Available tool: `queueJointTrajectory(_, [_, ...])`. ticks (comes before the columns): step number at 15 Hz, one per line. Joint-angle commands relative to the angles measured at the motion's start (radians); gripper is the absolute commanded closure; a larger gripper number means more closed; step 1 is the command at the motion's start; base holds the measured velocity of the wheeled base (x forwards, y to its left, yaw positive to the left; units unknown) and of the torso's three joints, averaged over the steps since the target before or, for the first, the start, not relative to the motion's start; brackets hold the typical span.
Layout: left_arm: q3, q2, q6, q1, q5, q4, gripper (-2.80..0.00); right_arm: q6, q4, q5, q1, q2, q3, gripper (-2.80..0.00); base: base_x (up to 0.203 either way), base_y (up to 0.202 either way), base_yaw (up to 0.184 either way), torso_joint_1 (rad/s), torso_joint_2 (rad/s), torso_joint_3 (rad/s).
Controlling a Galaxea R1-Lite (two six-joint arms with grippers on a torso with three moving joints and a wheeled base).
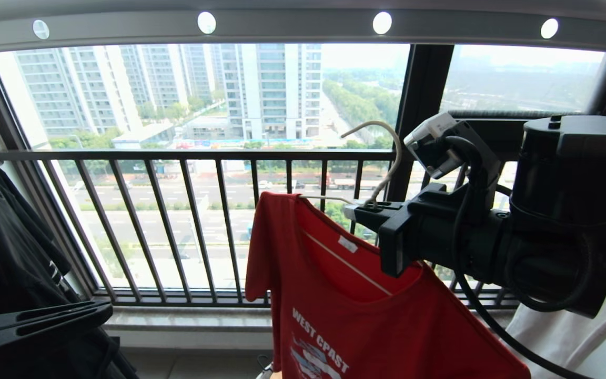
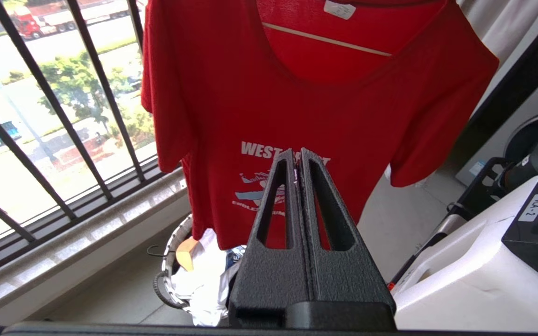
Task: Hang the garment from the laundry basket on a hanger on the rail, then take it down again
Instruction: Take the clothes off the clothes rack
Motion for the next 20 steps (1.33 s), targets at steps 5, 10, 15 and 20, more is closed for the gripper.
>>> queueJointTrajectory(5, [-0.071, 0.472, -0.069, -0.160, 0.019, -0.182, 0.00, 0.034, -0.007, 0.000, 0.036, 0.065, -0.003, 0.00, 0.000, 0.000, 0.000, 0.000, 0.00, 0.000])
queueJointTrajectory(10, [-0.059, 0.643, -0.170, -0.340, 0.425, -0.402, -2.80, 0.045, -0.007, -0.002, 0.069, 0.069, -0.001, 0.00, 0.000, 0.000, 0.000, 0.000, 0.00, 0.000])
queueJointTrajectory(15, [-0.073, 0.678, -0.169, -0.410, 0.657, -0.465, -2.80, 0.047, -0.005, -0.002, 0.093, 0.075, -0.001, 0.00, 0.000, 0.000, 0.000, 0.000, 0.00, 0.000])
queueJointTrajectory(20, [-0.072, 0.712, -0.147, -0.409, 0.734, -0.549, -2.80, 0.047, -0.004, -0.003, 0.112, 0.068, 0.003, 0.00, 0.000, 0.000, 0.000, 0.000, 0.00, 0.000])
